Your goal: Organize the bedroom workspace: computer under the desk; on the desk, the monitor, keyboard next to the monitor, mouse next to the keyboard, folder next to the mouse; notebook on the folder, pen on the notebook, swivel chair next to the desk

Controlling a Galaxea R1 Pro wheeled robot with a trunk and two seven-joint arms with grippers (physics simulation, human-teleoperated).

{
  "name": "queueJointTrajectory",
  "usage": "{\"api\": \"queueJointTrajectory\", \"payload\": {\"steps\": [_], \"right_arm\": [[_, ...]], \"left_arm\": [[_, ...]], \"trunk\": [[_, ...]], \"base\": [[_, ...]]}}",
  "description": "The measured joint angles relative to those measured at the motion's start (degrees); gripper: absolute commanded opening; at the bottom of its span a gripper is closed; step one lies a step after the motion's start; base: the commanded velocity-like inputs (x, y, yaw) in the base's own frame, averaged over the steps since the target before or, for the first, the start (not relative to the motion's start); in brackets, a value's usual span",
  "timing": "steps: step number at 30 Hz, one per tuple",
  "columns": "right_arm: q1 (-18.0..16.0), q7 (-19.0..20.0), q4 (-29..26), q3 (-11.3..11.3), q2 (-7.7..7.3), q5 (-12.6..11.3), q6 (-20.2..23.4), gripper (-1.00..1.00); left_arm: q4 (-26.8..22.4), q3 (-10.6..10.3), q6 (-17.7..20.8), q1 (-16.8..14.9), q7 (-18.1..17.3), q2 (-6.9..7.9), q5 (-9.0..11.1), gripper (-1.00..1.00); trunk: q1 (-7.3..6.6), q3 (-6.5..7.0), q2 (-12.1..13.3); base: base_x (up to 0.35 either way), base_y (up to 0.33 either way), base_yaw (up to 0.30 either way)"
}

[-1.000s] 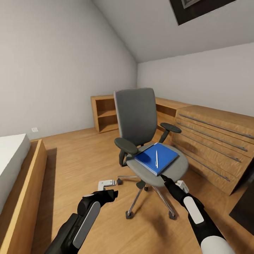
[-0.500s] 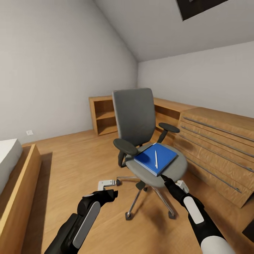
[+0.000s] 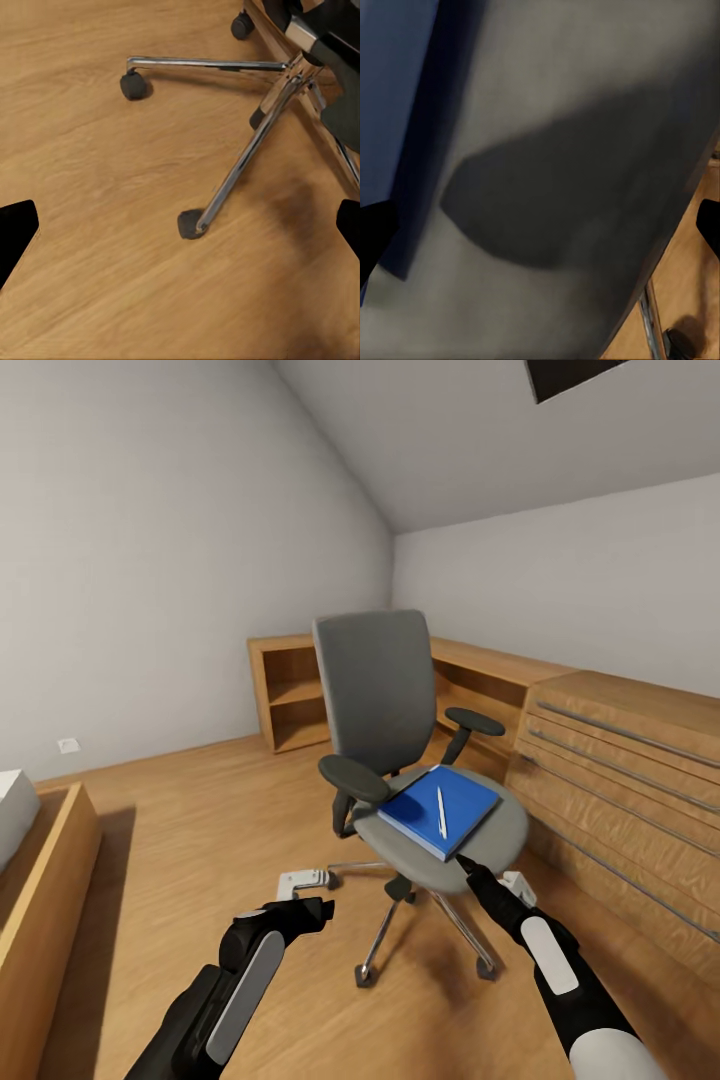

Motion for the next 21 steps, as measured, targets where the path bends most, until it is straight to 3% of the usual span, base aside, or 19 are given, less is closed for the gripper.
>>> {"api": "queueJointTrajectory", "payload": {"steps": [15,21], "right_arm": [[0.0,0.0,0.0,0.0,-0.01,-0.1,0.0,1.0],[0.0,0.0,0.0,0.0,-0.01,-0.1,0.1,1.0]], "left_arm": [[0.0,0.1,0.0,0.0,0.1,0.0,0.0,1.0],[0.0,0.2,0.0,0.0,0.0,0.0,0.0,1.0]], "trunk": [[0.0,0.0,0.0],[0.03,0.0,0.0]], "base": [[0.313,0.095,0.0],[0.096,0.017,0.0]]}}
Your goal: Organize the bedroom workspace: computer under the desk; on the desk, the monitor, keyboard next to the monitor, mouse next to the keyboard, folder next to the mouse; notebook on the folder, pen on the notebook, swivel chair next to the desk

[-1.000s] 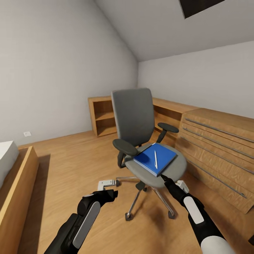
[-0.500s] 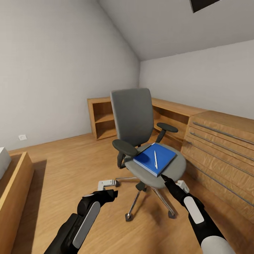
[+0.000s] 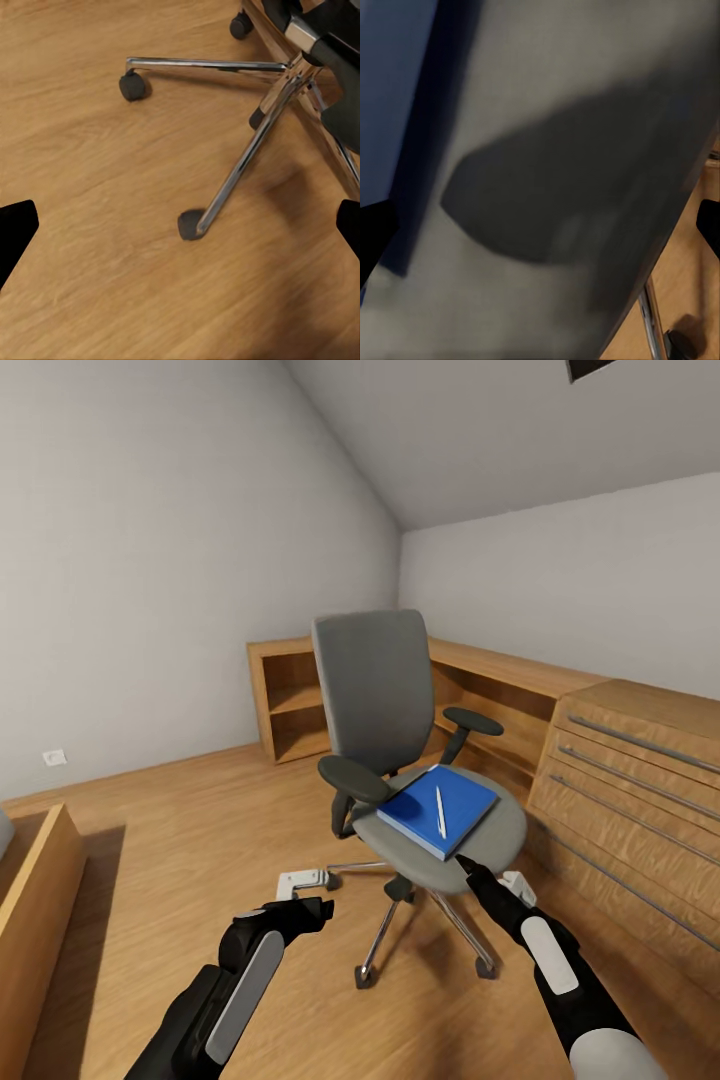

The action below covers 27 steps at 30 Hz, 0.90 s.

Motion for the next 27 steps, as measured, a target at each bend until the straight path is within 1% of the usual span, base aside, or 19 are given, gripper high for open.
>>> {"api": "queueJointTrajectory", "payload": {"steps": [8,13,27], "right_arm": [[0.0,0.1,0.1,0.0,-0.02,-0.2,0.0,1.0],[0.0,0.0,1.8,-0.1,-0.06,0.1,0.0,1.0],[0.0,0.0,1.8,-0.1,-0.06,0.1,0.0,1.0]], "left_arm": [[0.0,0.1,0.0,0.0,-0.1,-0.01,0.0,1.0],[0.0,0.1,0.0,0.0,0.0,-0.01,0.0,1.0],[0.0,0.1,0.0,0.0,0.6,-0.01,0.0,1.0]], "trunk": [[0.01,0.0,0.0],[-0.12,1.1,0.1],[-0.12,1.11,0.1]], "base": [[0.011,0.002,0.0],[0.001,0.0,0.0],[0.0,0.0,0.0]]}}
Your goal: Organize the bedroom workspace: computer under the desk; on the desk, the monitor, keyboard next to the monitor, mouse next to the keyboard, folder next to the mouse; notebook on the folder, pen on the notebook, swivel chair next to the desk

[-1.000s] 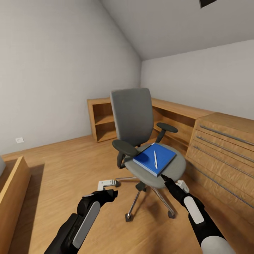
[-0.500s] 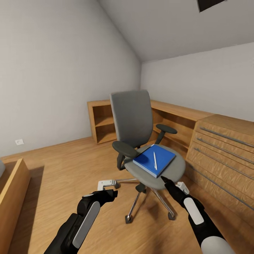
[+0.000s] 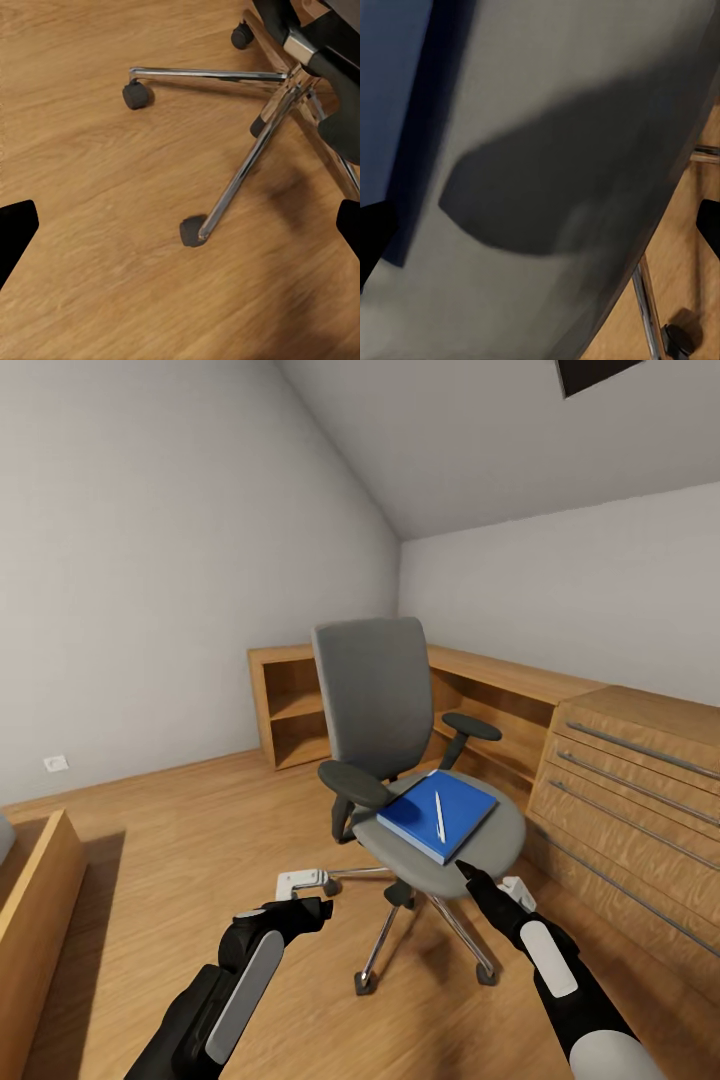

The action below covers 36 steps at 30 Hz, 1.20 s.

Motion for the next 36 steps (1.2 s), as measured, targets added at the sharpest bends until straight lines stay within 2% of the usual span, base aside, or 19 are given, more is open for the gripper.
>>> {"api": "queueJointTrajectory", "payload": {"steps": [19,28,36], "right_arm": [[0.0,0.0,0.0,0.0,0.0,0.1,0.0,1.0],[0.0,0.1,0.6,0.0,0.0,-0.1,0.0,1.0],[0.0,0.0,0.7,0.0,0.0,-0.1,0.0,1.0]], "left_arm": [[0.0,-0.1,0.0,0.0,0.1,0.0,0.0,1.0],[0.0,-0.1,0.0,0.0,0.1,0.0,0.1,1.0],[0.0,-0.1,0.0,0.0,0.1,0.0,0.1,1.0]], "trunk": [[0.0,0.0,0.0],[0.02,0.0,0.0],[0.0,0.0,0.0]], "base": [[-0.002,0.0,0.0],[-0.169,0.0,0.0],[-0.031,0.0,0.0]]}}
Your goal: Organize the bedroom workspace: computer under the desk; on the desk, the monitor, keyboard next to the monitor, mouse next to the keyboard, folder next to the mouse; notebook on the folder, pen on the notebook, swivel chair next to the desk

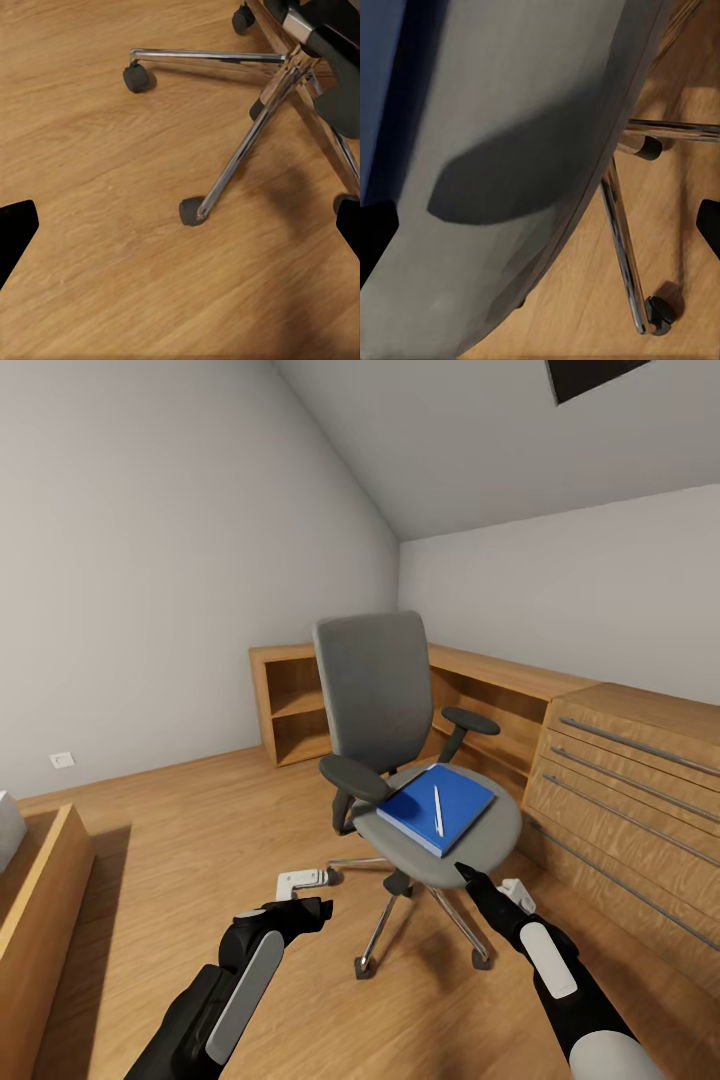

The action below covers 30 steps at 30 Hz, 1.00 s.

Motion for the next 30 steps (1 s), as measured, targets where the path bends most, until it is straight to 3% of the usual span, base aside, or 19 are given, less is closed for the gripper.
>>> {"api": "queueJointTrajectory", "payload": {"steps": [15,21,30], "right_arm": [[0.0,0.1,0.0,0.0,0.0,0.0,0.0,1.0],[0.0,0.0,0.6,0.1,-0.03,0.4,0.0,1.0],[0.0,0.0,0.6,0.1,0.0,0.4,0.0,1.0]], "left_arm": [[0.0,0.0,0.0,0.0,-0.1,0.0,0.0,1.0],[0.0,-0.1,0.0,0.0,0.0,-0.06,0.0,1.0],[0.0,-0.1,0.0,0.0,0.0,-0.08,0.0,1.0]], "trunk": [[0.0,0.0,0.0],[-0.15,1.31,0.1],[-0.61,1.9,0.9]], "base": [[-0.001,0.0,0.0],[0.0,0.0,0.0],[0.0,0.0,0.0]]}}
